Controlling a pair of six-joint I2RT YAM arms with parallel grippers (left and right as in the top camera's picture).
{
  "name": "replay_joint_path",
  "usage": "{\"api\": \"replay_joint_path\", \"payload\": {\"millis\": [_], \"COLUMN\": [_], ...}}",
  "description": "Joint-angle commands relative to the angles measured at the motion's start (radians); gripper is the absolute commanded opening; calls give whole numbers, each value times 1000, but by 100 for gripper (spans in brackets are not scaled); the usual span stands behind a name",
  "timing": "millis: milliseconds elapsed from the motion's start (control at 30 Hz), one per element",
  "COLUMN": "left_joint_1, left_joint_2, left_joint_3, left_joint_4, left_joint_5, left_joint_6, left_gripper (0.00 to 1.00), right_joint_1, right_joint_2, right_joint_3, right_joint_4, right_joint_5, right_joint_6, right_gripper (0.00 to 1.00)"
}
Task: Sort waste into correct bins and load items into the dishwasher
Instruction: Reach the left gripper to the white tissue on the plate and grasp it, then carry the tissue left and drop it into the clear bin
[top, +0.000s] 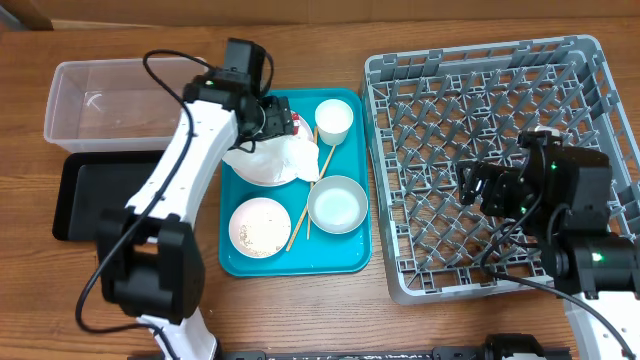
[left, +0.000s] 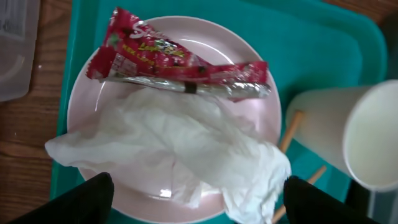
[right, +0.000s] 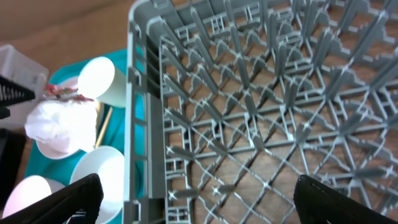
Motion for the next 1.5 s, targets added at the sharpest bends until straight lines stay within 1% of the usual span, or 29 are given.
{"api": "replay_joint_path", "payload": {"millis": [0,233,433,467,533,600,633,667,700,800,900,1067,1200,1333,1467], "left_joint_1": [4,2,2,2,2,2,3,4,4,4,4,6,35,101,192], "left_joint_2": [67,186,267,276,282,281,280,278,278,278,278,278,278,278,279], "left_joint_3": [16,16,16,16,16,18,20,26,33,101,215,474,656,766,775], "left_joint_4": [34,116,111,108,108,108,108,105,98,28,-73,-295,-426,-481,-467], "left_joint_5": [-80,-64,-26,-20,-20,-21,-20,-17,-16,-13,-13,-13,-12,-13,-13], "left_joint_6": [-132,-132,-97,-97,-95,-93,-89,-74,-67,-40,-10,58,79,91,89], "left_gripper": [90,89,87,81,60,34,24,9,4,4,4,4,4,4,4], "right_joint_1": [-5,-5,-5,-5,-5,-5,-5,-5,-5,-5,-5,-5,-5,-5,-5], "right_joint_2": [7,13,13,13,13,13,13,13,13,13,13,13,13,13,13], "right_joint_3": [27,27,27,27,27,27,27,27,27,27,27,27,27,27,27], "right_joint_4": [-11,-27,-30,-30,-30,-30,-30,-30,-30,-30,-29,-29,-29,-29,-26], "right_joint_5": [-6,-6,-6,-6,-6,-6,-6,-6,-6,-6,-6,-6,-5,-5,-6], "right_joint_6": [0,0,0,0,0,0,0,0,0,0,0,0,0,0,0], "right_gripper": [100,100,100,100,100,100,100,100,100,100,100,100,100,100,100]}}
